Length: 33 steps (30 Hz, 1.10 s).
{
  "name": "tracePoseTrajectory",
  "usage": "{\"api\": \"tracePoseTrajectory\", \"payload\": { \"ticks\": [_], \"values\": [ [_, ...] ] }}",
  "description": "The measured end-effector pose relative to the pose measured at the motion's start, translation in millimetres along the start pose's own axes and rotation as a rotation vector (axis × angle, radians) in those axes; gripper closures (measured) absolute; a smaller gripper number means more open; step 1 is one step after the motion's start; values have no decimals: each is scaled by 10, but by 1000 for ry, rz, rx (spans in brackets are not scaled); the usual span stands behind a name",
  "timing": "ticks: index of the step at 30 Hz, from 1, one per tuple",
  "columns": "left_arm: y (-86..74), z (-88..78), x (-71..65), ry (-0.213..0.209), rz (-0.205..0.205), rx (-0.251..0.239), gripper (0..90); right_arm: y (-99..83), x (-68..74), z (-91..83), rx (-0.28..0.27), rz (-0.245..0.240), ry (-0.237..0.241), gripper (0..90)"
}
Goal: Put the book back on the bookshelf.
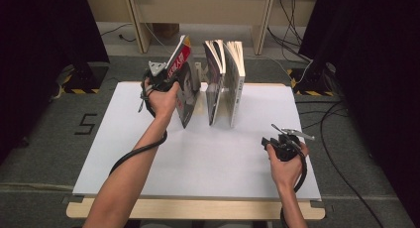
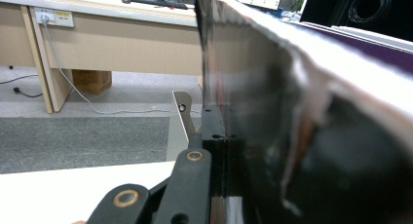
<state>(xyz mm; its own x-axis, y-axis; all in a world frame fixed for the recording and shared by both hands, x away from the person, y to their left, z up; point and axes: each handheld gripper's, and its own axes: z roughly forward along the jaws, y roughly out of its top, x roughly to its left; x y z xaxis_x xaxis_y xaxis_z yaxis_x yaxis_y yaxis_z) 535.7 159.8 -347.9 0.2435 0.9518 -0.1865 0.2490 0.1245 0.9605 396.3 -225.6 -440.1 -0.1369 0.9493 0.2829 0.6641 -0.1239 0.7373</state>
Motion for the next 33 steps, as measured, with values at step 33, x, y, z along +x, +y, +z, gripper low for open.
{"api": "tracePoseTrajectory", "payload": {
  "ticks": [33],
  "values": [
    [17,-175,90,-85,-69,68,476,-6,37,-7,-1,-10,0,618]
  ]
}}
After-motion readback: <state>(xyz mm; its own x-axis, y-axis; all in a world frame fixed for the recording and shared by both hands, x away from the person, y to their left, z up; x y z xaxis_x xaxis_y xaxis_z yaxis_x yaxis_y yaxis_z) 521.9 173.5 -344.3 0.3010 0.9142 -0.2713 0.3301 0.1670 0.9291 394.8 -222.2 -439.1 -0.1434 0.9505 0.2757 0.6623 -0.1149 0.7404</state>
